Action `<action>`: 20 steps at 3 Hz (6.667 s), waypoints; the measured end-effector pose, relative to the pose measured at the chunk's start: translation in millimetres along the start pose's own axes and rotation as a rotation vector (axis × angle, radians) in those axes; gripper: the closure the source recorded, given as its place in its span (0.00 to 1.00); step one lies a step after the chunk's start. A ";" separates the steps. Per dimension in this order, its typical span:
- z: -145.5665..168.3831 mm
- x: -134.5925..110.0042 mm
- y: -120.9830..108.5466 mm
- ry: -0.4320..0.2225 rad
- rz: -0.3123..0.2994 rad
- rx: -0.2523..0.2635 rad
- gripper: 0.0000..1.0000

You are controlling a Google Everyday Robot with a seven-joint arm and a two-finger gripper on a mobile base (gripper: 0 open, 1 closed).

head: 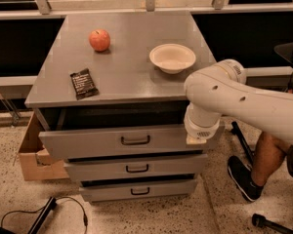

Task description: Open top drawer

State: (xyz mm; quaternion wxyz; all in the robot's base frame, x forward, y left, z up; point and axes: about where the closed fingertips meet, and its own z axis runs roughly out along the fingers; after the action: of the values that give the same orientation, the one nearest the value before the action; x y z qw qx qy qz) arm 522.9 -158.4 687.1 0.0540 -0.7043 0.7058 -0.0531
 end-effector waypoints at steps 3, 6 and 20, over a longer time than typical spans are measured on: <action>-2.5 -11.5 -3.2 -0.016 0.009 -0.013 0.00; 13.0 -11.4 9.5 -0.015 0.015 -0.065 0.40; -32.8 -26.3 131.2 0.092 0.069 -0.205 0.87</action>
Offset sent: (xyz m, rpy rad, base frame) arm 0.0000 0.0000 0.0008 0.0000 0.0000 0.0000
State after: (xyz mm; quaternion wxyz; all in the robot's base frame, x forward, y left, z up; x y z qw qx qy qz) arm 388.3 -131.8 699.7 -0.0491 -0.6781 0.7333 -0.0110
